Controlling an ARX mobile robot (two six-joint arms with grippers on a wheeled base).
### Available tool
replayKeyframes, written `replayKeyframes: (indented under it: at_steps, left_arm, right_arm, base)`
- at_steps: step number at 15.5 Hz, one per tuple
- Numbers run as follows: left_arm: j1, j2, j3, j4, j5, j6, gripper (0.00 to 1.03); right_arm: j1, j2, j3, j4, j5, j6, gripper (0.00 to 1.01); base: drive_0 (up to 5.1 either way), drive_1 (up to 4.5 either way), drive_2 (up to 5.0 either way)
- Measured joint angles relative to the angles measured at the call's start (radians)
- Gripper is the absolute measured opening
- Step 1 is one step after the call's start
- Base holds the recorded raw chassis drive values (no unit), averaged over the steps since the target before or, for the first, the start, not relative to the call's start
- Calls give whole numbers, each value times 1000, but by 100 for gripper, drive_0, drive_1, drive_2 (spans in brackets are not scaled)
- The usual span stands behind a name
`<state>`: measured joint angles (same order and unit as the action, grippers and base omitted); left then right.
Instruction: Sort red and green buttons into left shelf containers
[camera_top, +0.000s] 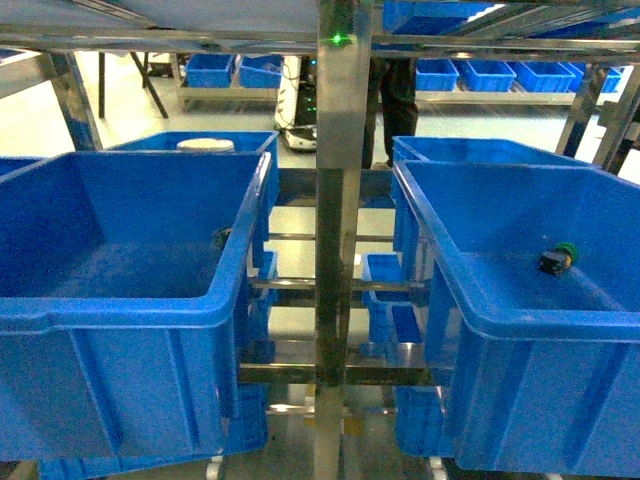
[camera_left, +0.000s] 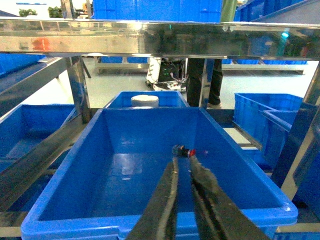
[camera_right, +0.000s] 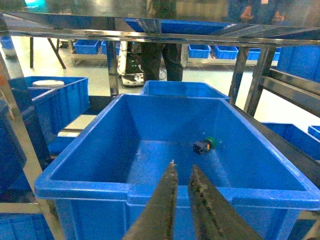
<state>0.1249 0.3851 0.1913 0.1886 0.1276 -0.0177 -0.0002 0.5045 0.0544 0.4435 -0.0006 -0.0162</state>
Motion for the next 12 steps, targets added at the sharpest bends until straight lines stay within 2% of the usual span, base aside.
replayKeyframes:
  at_steps: [3,4,5,7,12]
  left_arm:
    - [-13,-16,-16,1,-13,0,1]
    - [-76,-36,-33,1,-91,2,1]
    - [-133,-62,-56,-3,-116,2,2]
    - [-123,-101,-87,-9,-132,3,2]
    - [-125,-186,-138,-47,-129,3,2]
  right_arm:
    - [0,-24,-7,-17,0,0,1]
    - [0,-52,-13,-35,0,2,2]
    - [0,-68,-32,-10,1,3,2]
    - [0,-118,-42,-63,1,2,2]
    - [0,-260,-42,-196,1,3,2]
  base:
    - [0,0,0]
    - [0,0,0]
    - [0,0,0]
    - [0,0,0]
    - [0,0,0]
